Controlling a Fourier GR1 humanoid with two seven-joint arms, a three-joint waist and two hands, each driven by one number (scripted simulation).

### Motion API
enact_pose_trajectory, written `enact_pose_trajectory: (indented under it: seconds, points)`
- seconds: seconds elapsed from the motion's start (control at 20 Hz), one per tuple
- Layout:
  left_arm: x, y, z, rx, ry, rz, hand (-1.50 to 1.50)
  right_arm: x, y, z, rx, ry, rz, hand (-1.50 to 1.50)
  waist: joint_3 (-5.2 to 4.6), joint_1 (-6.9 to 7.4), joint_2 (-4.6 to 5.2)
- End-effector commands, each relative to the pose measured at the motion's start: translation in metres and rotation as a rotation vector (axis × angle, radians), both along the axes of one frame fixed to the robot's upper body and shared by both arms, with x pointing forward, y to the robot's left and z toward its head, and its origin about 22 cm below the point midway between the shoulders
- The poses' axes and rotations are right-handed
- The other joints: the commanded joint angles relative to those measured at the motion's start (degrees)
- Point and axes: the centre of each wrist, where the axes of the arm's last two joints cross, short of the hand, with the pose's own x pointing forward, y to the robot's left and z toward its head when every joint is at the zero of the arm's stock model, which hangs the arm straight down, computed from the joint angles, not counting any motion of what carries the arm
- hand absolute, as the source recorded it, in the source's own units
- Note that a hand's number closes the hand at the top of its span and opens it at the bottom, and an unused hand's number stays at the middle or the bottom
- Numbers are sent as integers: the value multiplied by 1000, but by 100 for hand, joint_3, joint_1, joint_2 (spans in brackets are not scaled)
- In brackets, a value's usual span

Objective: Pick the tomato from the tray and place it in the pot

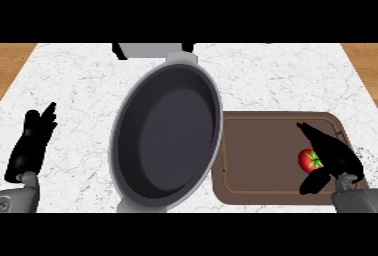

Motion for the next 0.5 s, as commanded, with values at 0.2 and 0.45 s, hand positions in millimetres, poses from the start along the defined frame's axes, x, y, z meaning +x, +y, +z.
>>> enact_pose_trajectory:
  seconds: [0.2, 0.45]
  points:
    - [8, -24, 2, 2, -5, 4, 0, 12, 3, 3, -8, -86, 78, 150, 16, 4, 13]
    - [-4, 3, -12, 4, 5, 5, 0, -9, -3, -1, -85, -179, 104, 150, 14, -16, 9]
